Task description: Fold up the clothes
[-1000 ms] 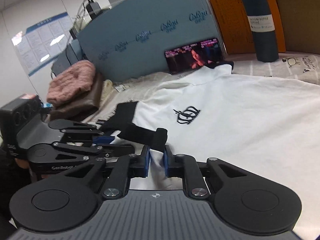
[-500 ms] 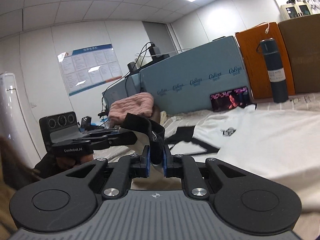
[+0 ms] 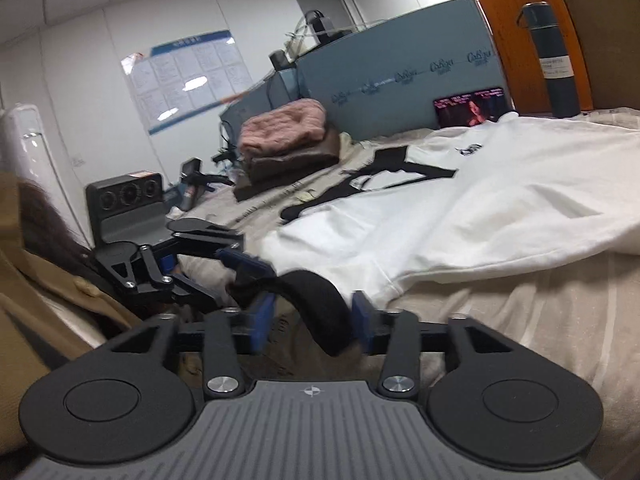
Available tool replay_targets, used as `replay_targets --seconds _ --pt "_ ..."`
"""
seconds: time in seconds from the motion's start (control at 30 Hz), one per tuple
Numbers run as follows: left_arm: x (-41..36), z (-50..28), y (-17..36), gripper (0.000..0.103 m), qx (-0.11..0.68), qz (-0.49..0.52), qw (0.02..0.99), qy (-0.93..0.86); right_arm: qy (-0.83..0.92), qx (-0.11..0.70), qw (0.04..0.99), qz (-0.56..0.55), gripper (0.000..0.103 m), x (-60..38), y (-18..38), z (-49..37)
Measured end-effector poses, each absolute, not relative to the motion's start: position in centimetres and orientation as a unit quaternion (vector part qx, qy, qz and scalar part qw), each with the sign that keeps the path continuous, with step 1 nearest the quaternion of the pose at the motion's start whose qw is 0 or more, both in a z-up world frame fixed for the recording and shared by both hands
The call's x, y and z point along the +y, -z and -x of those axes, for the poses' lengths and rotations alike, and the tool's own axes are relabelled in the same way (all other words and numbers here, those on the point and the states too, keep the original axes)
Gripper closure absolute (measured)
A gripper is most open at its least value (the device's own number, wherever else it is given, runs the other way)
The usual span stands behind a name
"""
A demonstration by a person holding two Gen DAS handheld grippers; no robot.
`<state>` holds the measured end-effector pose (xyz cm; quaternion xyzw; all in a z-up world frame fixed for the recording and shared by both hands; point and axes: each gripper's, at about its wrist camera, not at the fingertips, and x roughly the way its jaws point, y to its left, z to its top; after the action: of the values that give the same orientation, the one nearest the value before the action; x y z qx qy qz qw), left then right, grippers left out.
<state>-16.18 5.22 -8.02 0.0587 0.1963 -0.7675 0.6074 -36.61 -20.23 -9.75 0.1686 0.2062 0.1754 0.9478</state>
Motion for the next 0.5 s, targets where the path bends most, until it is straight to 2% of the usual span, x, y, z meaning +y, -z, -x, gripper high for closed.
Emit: replay_targets --seconds 0.03,0.1,0.2,0.33,0.5 --pt "5.2 15.8 7.5 0.033 0.187 -0.041 0.61 0.769 -0.162 0.194 0.953 -0.169 0.054 -20.7 9.4 37.0" --pt "4.7 15.5 6.4 0.026 0.169 -0.017 0.627 0.76 -0.116 0.165 0.963 -0.179 0.046 -22.0 8.7 38.1" --pt "2.8 15.5 5.2 0.026 0.148 -0.012 0.657 0.739 0.0 0.135 0.965 -0.225 0.044 -25.1 8.4 39.3" --pt "-2.5 16.4 4.1 0.026 0.133 -0.074 0.676 0.721 0.142 0.118 0.938 -0.293 0.044 -28.9 8.5 39.5" --pt "-8.0 19.3 5.1 0.026 0.123 -0.166 0.632 0.746 0.224 0.106 0.898 -0.364 0.044 -32.2 8.8 38.3"
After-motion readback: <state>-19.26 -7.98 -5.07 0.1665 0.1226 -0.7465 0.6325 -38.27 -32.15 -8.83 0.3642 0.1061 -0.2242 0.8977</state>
